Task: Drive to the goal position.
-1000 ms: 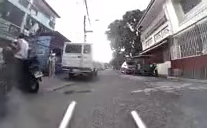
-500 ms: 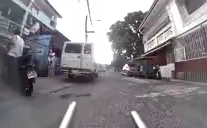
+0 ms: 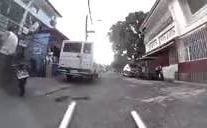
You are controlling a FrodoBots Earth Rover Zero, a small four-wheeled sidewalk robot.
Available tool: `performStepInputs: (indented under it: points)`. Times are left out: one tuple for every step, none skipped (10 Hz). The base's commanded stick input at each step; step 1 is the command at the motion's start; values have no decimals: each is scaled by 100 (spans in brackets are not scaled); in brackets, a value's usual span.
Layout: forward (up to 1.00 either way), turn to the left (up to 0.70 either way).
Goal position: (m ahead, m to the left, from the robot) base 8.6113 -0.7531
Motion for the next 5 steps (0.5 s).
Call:
performStepInputs:
  points:
    - [70, 0]
    - [70, 0]
    - [70, 0]
    - [70, 0]
    - [70, 0]
